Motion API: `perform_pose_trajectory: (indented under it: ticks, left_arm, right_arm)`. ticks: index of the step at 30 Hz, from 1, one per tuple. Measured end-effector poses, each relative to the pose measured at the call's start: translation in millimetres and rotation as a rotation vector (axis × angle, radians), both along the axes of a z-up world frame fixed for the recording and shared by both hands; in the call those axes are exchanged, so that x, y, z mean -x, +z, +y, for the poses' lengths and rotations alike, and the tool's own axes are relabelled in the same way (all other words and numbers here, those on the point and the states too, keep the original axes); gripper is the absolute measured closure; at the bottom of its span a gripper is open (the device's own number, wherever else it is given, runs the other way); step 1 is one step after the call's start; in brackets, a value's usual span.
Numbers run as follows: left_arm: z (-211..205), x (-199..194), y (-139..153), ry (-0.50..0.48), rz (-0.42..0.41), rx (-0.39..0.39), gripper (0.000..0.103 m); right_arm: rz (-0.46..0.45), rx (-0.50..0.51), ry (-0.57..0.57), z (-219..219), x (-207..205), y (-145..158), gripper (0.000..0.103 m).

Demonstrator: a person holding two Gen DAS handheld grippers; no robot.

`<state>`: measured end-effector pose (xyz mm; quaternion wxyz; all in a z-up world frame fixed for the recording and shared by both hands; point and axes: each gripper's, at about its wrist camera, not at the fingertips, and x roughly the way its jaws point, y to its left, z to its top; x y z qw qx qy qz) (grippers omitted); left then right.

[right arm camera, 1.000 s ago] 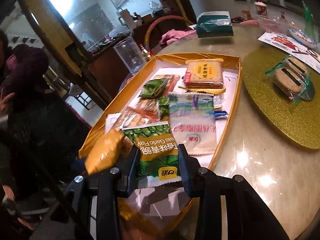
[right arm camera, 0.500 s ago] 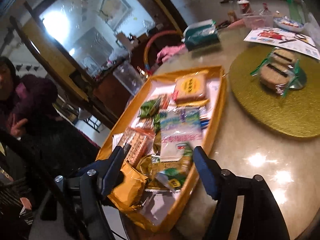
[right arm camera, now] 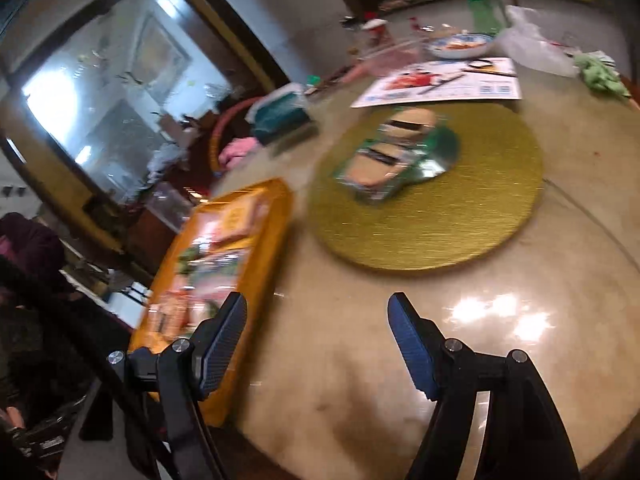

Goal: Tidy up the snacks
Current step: 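Withdraw both tools from the tray toward the lazy susan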

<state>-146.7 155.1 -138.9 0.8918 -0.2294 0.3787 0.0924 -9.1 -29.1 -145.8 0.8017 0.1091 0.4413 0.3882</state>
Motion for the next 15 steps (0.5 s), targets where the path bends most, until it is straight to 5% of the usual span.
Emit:
perform_pose_trajectory:
  ticks: [7, 12, 15]
  left_arm:
    - [-6, -16, -10, -0.008, 0.034, -0.009, 0.015]
    - [2, -18, -12, -0.004, 0.038, 0.024, 0.015]
    - [6, -18, -13, -0.001, 0.045, 0.015, 0.015]
  right_arm:
    - [0.104, 0.050, -0.026, 5, -51, -27, 0.030]
    - [-0.020, 0.220, 0.028, 48, -88, -29, 0.030]
    - [0.007, 0.198, 0.052, 55, -131, -25, 0.030]
